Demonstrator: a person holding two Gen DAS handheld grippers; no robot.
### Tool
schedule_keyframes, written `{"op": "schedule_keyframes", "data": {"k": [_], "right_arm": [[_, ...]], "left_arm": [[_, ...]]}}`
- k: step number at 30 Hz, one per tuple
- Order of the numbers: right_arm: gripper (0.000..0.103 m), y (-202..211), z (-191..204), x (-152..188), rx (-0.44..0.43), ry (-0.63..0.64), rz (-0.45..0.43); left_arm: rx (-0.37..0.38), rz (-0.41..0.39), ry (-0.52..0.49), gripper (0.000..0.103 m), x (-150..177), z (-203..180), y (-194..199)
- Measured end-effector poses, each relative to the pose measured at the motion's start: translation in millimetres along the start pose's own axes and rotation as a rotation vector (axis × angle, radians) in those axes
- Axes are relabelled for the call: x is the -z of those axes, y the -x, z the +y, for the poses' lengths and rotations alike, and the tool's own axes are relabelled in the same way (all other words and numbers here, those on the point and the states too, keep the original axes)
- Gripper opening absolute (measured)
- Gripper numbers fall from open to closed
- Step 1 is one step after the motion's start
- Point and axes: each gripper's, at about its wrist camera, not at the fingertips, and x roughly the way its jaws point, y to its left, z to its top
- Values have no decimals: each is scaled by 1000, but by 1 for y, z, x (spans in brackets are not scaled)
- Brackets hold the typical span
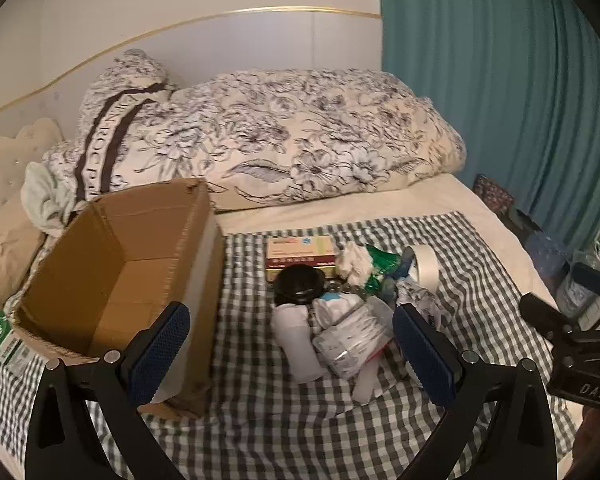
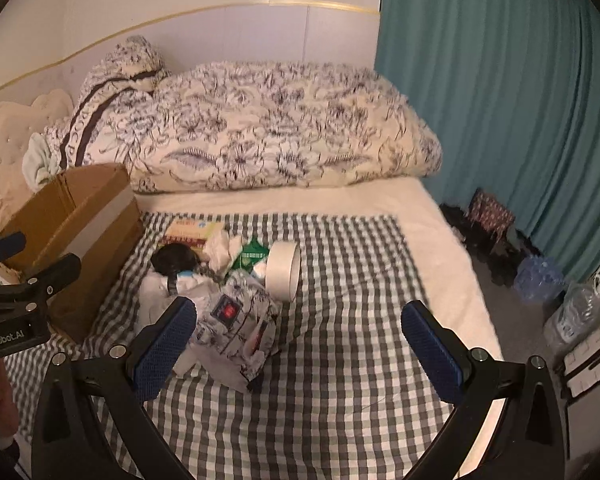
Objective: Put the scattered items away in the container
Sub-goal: 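Grasp the floral-printed pouch with the right gripper and lift it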
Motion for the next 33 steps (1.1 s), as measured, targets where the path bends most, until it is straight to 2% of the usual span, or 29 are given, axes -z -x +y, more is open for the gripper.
{"op": "schedule_keyframes", "data": {"k": [13,22,23,24,26,28,31,32,33], "right_arm": [[102,-57,19,32,-152,92,190],[92,-96,45,52,-205,148,278],[92,-99,49,53,-203,162,275],[92,-101,53,55,-188,183,269],[92,-107,59,57,-153,225,261],[88,-113,60,58,-137,235,263],[77,-122,55,58,-134,212,278],[70,-123,53,58,-129,208,282],[56,-126,52,58,-124,203,291]], "left_arm": [[65,73,-54,103,9,-8,-47],[90,154,-91,103,21,-13,-86],[96,163,-100,103,22,-14,-90],[133,168,-139,103,23,-14,-94],[143,180,-152,103,25,-16,-99],[150,188,-162,103,27,-19,-104],[161,207,-187,103,28,-23,-111],[162,210,-198,103,28,-25,-114],[164,213,-204,103,28,-26,-115]]}}
